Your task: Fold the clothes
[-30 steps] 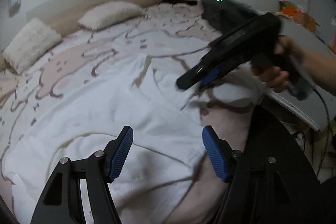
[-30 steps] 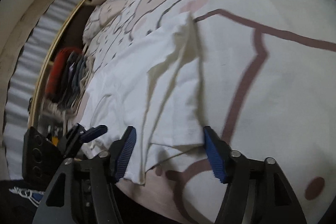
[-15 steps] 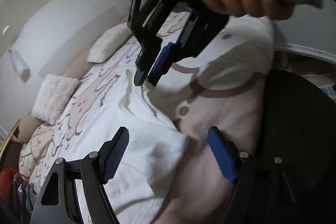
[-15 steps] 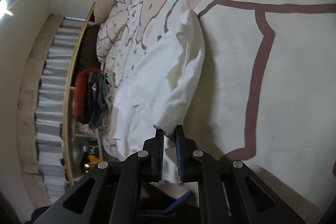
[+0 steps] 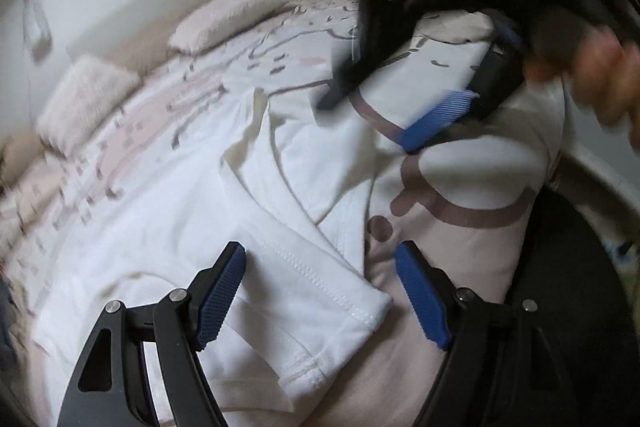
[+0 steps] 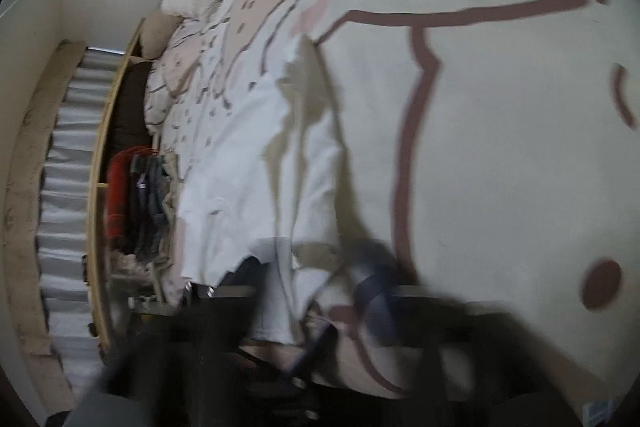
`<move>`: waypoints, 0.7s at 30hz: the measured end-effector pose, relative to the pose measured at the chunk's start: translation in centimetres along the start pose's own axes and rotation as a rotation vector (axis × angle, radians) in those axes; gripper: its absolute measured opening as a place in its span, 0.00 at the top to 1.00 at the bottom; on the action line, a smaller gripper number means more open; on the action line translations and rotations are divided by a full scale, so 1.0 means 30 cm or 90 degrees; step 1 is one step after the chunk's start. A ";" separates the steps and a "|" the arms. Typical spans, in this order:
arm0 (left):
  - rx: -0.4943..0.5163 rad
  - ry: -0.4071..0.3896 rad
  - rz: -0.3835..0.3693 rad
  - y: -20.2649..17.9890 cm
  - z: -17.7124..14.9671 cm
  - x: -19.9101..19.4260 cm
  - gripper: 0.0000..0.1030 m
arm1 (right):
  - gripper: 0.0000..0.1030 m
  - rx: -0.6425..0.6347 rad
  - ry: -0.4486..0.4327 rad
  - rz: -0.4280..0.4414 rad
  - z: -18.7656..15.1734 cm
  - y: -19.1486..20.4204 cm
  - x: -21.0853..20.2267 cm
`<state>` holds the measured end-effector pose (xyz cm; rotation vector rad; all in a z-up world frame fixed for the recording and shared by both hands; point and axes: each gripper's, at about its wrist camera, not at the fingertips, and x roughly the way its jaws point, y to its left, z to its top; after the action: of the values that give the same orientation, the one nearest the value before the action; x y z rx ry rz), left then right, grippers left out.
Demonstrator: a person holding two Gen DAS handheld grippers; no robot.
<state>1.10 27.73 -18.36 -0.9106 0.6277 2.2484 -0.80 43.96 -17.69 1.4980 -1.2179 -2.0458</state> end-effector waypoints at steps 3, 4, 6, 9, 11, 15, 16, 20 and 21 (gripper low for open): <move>-0.027 0.002 -0.025 0.010 -0.003 0.009 0.24 | 0.21 0.005 0.000 -0.011 -0.014 -0.014 0.000; -0.031 0.000 -0.030 0.008 -0.004 0.009 0.24 | 0.21 0.008 0.008 -0.006 -0.013 -0.017 0.013; -0.035 -0.003 -0.037 -0.006 -0.009 0.003 0.24 | 0.21 0.015 0.026 0.003 -0.012 -0.024 0.040; -0.041 -0.013 -0.049 0.000 -0.013 -0.002 0.24 | 0.21 0.006 0.048 0.003 0.024 -0.013 0.085; -0.048 -0.015 -0.059 0.009 -0.017 -0.005 0.24 | 0.21 -0.008 0.064 -0.002 0.052 -0.003 0.117; -0.038 -0.019 -0.051 -0.013 -0.028 -0.027 0.24 | 0.35 -0.045 0.084 -0.009 0.074 0.030 0.151; -0.032 -0.021 -0.046 -0.020 -0.027 -0.030 0.24 | 0.59 -0.052 0.089 -0.007 0.076 0.037 0.157; 0.017 -0.031 0.006 -0.056 0.000 -0.038 0.24 | 0.88 0.002 0.123 0.037 0.063 0.013 0.197; 0.029 -0.034 0.020 -0.064 0.009 -0.039 0.24 | 0.89 0.005 0.116 0.046 0.064 0.017 0.187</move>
<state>2.99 28.80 -17.69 -0.8212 0.6706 2.2690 -4.85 40.68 -20.55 1.5818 -1.1913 -1.8167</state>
